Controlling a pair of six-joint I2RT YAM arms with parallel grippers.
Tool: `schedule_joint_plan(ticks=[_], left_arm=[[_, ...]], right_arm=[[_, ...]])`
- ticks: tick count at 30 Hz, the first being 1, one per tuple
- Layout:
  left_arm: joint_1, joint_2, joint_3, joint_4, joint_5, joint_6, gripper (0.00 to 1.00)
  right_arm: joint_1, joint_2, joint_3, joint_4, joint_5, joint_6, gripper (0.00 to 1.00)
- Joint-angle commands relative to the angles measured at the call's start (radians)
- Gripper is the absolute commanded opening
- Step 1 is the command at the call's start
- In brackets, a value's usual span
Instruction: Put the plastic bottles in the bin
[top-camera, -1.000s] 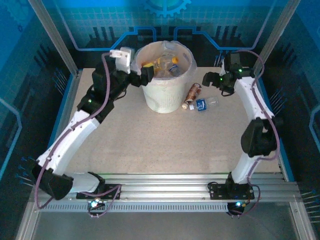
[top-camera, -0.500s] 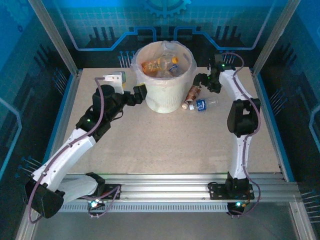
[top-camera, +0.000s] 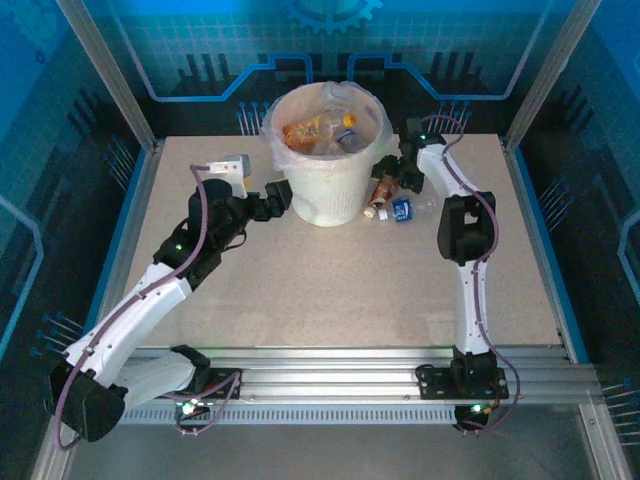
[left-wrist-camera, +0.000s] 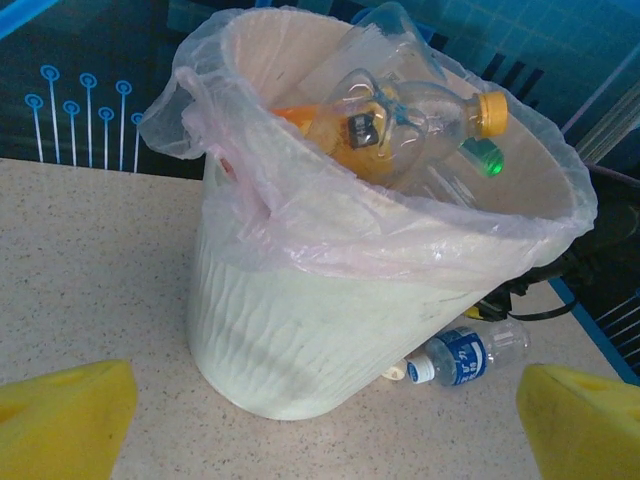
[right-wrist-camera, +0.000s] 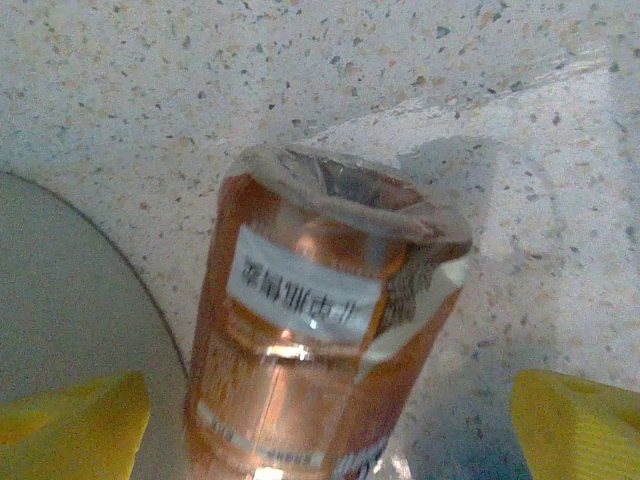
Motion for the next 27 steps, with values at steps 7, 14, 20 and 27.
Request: schedule_joint_plan(ticks=[7, 14, 20, 27], left_arm=[[-0.004, -0.034, -0.046, 0.007, 0.011, -0.033, 0.99], [-0.004, -0.031, -0.049, 0.013, 0.021, -0.033, 0.99], [-0.003, -0.031, -0.055, 0.018, 0.026, -0.033, 0.99], [-0.004, -0.040, -0.058, 0.017, 0.023, -0.034, 0.99]], right_arm=[[0.015, 0.109, 0.095, -0.003, -0.016, 0.045, 0.81], [0.017, 0.119, 0.102, 0.019, -0.039, 0.073, 0.63], [0.011, 0.076, 0.099, 0.042, -0.044, 0.071, 0.50], [-0.016, -0.021, 0.102, 0.068, -0.035, 0.075, 0.47]])
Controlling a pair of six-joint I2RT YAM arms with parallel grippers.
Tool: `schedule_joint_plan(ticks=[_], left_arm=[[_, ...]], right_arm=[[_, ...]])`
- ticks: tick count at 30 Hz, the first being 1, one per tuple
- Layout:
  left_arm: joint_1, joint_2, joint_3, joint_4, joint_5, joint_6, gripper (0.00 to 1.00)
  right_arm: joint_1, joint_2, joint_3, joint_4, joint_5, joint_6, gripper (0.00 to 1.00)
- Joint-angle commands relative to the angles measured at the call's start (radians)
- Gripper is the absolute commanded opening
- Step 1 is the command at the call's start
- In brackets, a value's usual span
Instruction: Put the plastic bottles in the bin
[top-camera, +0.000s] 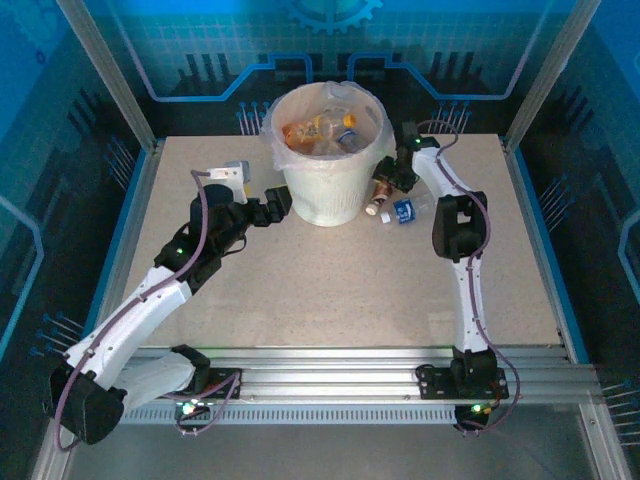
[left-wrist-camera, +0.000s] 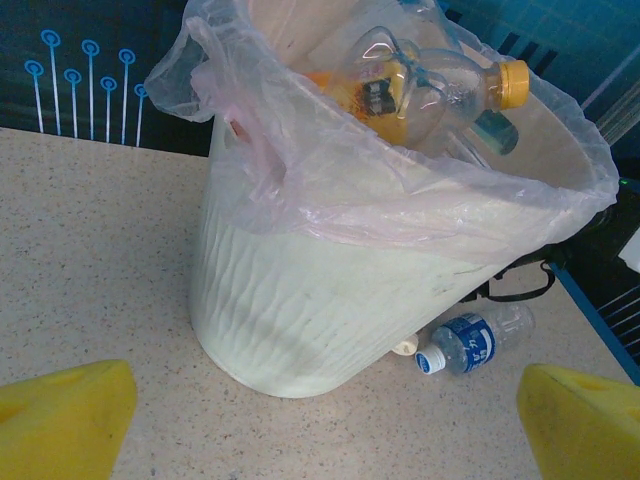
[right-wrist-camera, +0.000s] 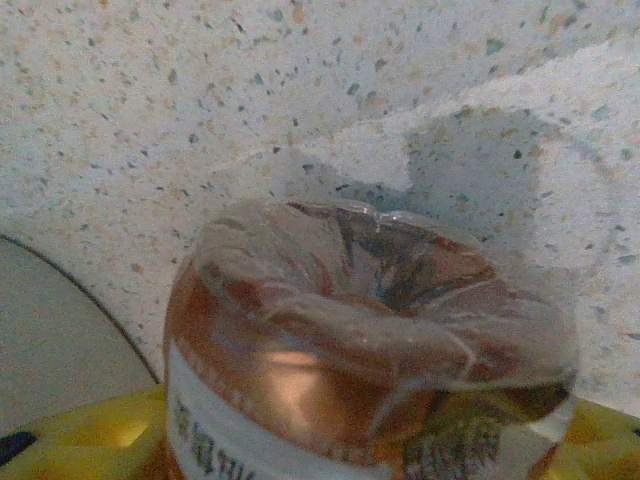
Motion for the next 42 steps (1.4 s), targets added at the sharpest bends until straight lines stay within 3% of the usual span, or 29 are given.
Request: schedule_joint_plan(ticks=[1, 15, 20, 33, 37, 42], left_arm=[[-0.004, -0.028, -0.020, 0.021, 0.014, -0.012, 0.99], [-0.004, -0.036, -0.016, 0.014, -0.015, -0.027, 0.99], [-0.004, -0.016, 0.027, 0.008, 0.007, -0.024, 0.99], [-0.004, 0.139, 0.231, 0.010, 0.350, -0.043, 0.99], [-0.013, 0.200, 0.280, 0.080, 0.479, -0.050, 0.99], [-0.088, 0.299, 0.407, 0.028, 0.505, 0.032, 0.99]], right_arm=[[-0.021, -0.119, 0.035, 0.025, -0.001, 0.006, 0.47], [-0.045, -0.442, 0.015, -0.010, 0.145, -0.096, 0.44], [-0.029, -0.582, -0.142, 0.048, 0.120, -0.102, 0.43], [0.127, -0.993, -0.565, 0.226, 0.204, -0.128, 0.45], [0.170, -1.090, -0.637, 0.245, 0.168, -0.109, 0.46], [0.212, -1.153, -0.672, 0.268, 0.084, -0.074, 0.46]])
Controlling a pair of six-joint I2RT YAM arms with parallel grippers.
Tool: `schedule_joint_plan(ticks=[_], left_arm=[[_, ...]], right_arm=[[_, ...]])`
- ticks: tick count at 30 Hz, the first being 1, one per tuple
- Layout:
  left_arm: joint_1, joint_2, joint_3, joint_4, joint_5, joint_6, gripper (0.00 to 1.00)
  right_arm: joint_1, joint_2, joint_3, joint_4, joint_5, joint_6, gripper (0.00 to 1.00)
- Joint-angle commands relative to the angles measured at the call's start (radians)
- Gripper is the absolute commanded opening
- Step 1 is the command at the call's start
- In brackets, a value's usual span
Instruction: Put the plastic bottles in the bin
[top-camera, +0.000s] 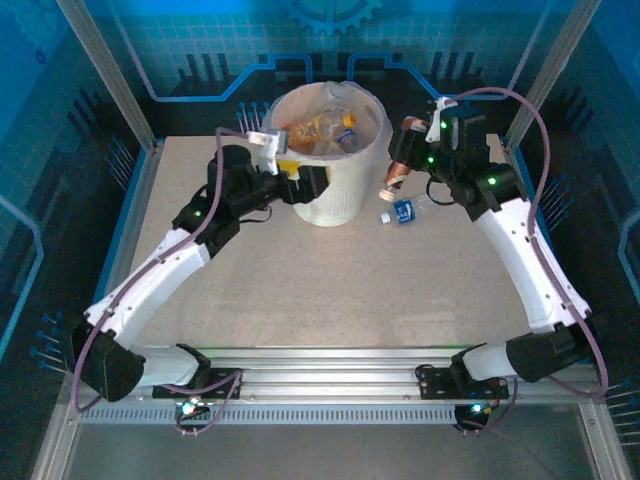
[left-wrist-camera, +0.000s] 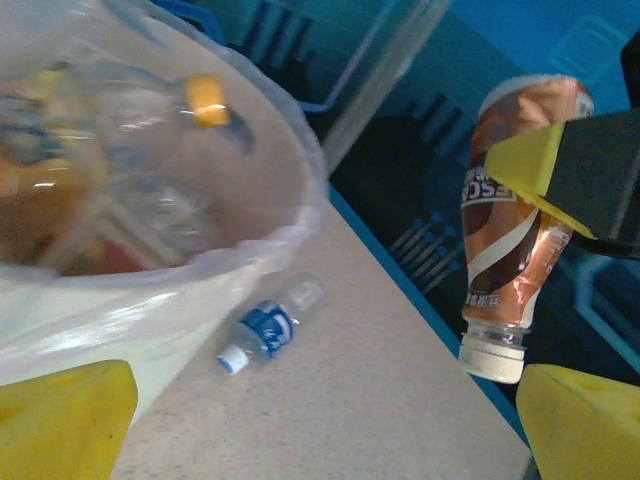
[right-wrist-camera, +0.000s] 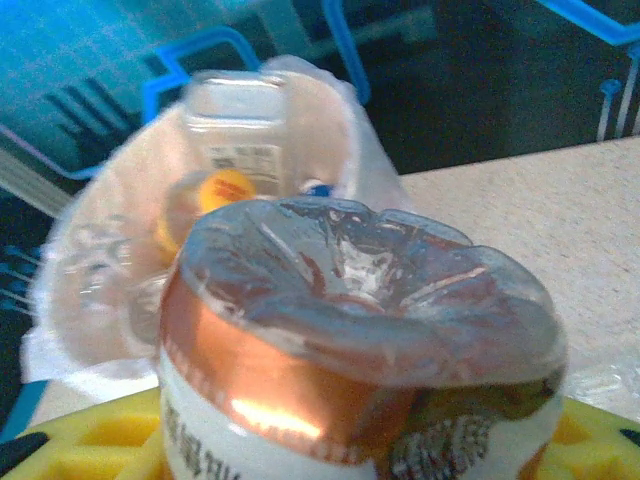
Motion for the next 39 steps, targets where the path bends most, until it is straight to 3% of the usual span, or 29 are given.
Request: schedule_joint_plan(ticks=[1, 7, 14, 20, 23, 29, 32, 35, 36, 39], left_arm=[[-0.062, 0.056, 0.105, -0.011, 0.082, 0.073, 0.99], [-0.141, 0.158, 0.220, -0.071, 0.106, 0.203, 0.95], [-0.160, 0.220, 0.287, -0.129, 0.099, 0.286, 0.92], [-0.162, 0.238, 0.290, -0.123, 0.097, 0.300, 0.80], [-0.161, 0.239, 0.289, -0.124, 0.077, 0.309, 0.66], [-0.160, 0.223, 0.280, -0.118, 0.015, 0.325, 0.25], [-0.159, 0.207, 0.278, -0.117, -0.009, 0.334, 0.19], [-0.146, 0.189, 0.282, -0.137, -0.043, 0.341, 0.13], [-0.133, 0.182, 0.287, -0.150, -0.048, 0.337, 0.12], [-0.075, 0.168, 0.306, -0.204, -0.062, 0.313, 0.12]], right_arm=[[0.035, -0.015, -0.018, 0.049, -0.061, 0.027, 0.46], [0.077, -0.010, -0.002, 0.083, -0.128, 0.053, 0.47], [0.098, 0.016, 0.023, 0.127, -0.182, 0.080, 0.47], [0.113, 0.036, 0.035, 0.172, -0.206, 0.112, 0.47], [0.114, 0.040, 0.036, 0.192, -0.224, 0.125, 0.47], [0.119, 0.043, 0.046, 0.189, -0.224, 0.118, 0.50], [0.119, 0.047, 0.063, 0.171, -0.214, 0.097, 0.61], [0.119, 0.048, 0.094, 0.135, -0.194, 0.066, 0.94], [0.119, 0.045, 0.107, 0.118, -0.181, 0.053, 1.00], [0.117, 0.019, 0.140, 0.078, -0.137, 0.015, 1.00]])
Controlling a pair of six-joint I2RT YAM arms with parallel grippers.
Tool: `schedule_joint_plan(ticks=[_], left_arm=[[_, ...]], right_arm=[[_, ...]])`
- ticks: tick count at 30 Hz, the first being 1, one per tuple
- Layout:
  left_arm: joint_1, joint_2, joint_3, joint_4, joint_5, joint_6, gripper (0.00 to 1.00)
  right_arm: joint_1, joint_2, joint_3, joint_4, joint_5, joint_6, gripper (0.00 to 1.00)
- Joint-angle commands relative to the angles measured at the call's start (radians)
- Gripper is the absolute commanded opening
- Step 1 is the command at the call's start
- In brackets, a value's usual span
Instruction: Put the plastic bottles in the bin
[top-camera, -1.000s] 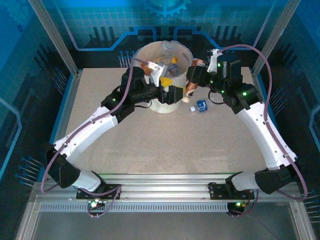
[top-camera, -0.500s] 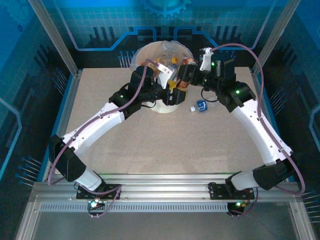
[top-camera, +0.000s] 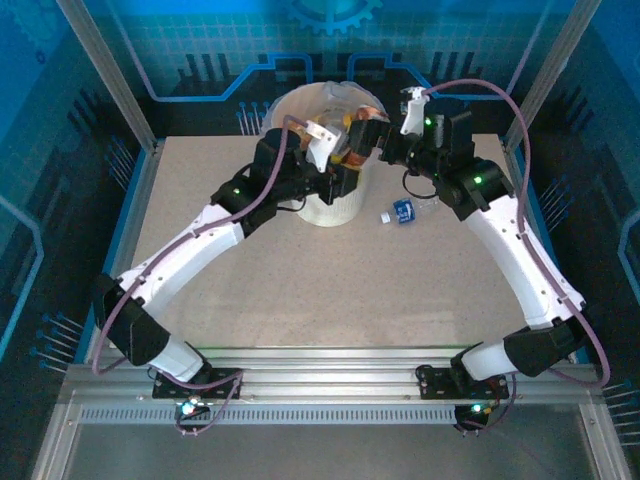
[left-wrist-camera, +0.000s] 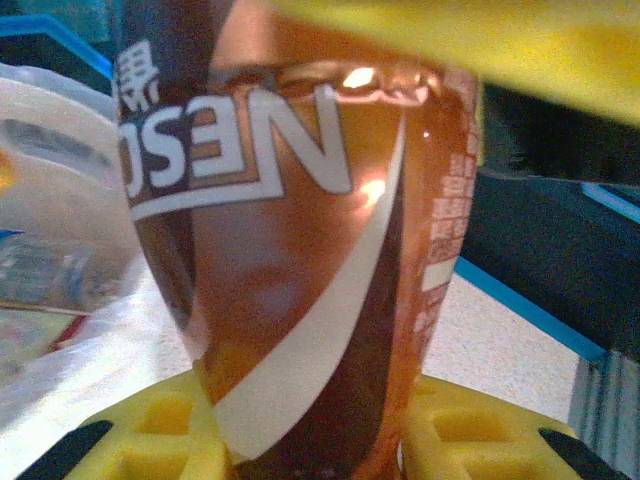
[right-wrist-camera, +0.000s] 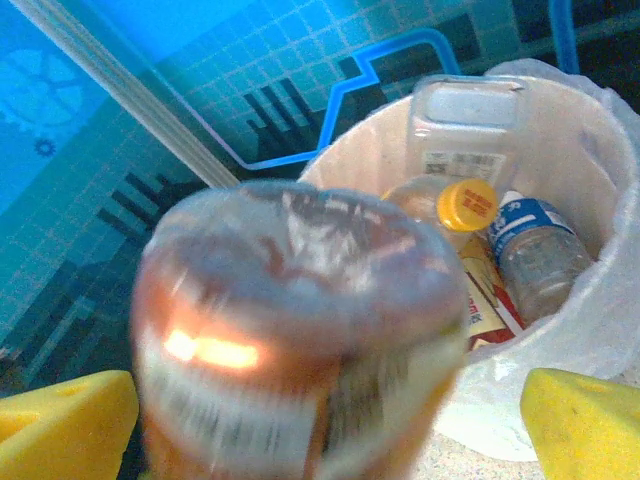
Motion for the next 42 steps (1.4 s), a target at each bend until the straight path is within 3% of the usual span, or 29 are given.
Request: schedule_joint_plan(ticks=[1, 7, 13, 19, 35, 37, 42], left_arm=[[0.069, -0.043, 0.052, -0.077, -0.046, -0.002, 0.12], [0.196, -0.021, 0.148, -0.207, -0.069, 0.003, 0.13], [0.278, 0.103, 0.343, -0.349, -0.107, 0.101, 0.13], [0.317, 0.241, 0.501, -0.434, -0.117, 0.167, 0.14], [0.364, 0.461, 0.730, -0.509, -0.120, 0.236, 0.17], [0.364, 0.474, 0.742, -0.515, -0.119, 0.244, 0.20], [0.364, 0.490, 0.756, -0.527, -0.103, 0.250, 0.39]], right_arm=[[0.010, -0.046, 0.068, -0.043, 0.046, -0.059, 1.00], [0.010, -0.137, 0.051, -0.084, 0.155, -0.092, 1.00], [0.010, -0.208, -0.014, -0.106, 0.209, -0.087, 1.00], [0.010, -0.254, -0.064, -0.120, 0.254, -0.087, 1.00], [0.010, -0.256, -0.122, -0.148, 0.288, -0.076, 1.00], [0.010, -0.254, -0.123, -0.149, 0.289, -0.075, 1.00], [0.010, -0.250, -0.126, -0.151, 0.297, -0.073, 1.00]])
